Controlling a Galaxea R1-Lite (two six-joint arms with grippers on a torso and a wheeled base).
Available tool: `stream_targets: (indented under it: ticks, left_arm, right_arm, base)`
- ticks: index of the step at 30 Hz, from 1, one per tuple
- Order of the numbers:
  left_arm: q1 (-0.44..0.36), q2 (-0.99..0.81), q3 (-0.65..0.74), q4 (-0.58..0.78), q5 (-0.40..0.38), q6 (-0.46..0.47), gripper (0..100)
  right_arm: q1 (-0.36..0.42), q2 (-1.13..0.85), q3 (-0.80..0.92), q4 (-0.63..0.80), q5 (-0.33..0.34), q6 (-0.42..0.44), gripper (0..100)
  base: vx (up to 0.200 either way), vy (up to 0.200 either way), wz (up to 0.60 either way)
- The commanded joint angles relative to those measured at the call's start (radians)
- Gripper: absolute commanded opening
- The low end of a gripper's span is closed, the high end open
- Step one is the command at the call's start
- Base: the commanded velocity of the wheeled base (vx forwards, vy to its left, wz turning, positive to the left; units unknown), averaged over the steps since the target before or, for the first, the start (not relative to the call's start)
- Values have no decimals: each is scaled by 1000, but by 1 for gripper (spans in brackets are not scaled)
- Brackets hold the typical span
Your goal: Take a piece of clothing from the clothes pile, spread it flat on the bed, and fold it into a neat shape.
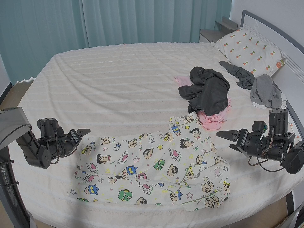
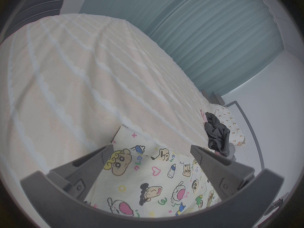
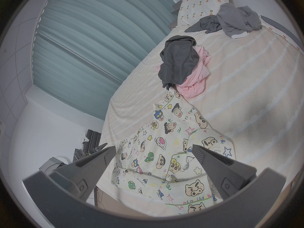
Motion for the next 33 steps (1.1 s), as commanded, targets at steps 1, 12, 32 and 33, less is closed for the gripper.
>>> stream_targets:
  ticks: [1,12,32,33]
  left_arm:
    - [-12,61,-64,22,2,6,100]
    - [-32,85,-142,153,23,55,100]
    - [-38,128,-182,168,88,89,100]
    - [-38,133,-184,168,88,89,100]
  right_arm:
    - [0,1,6,-9,-3,-1,100]
    - [5,-4,6,-9,-5,-5,100]
    - [10,-14,20,-9,-3,-21,100]
    - [10,-14,20,-9,-3,-21,100]
  base:
    - [0,0,0]
    - [0,0,0]
    - [0,0,0]
    - [0,0,0]
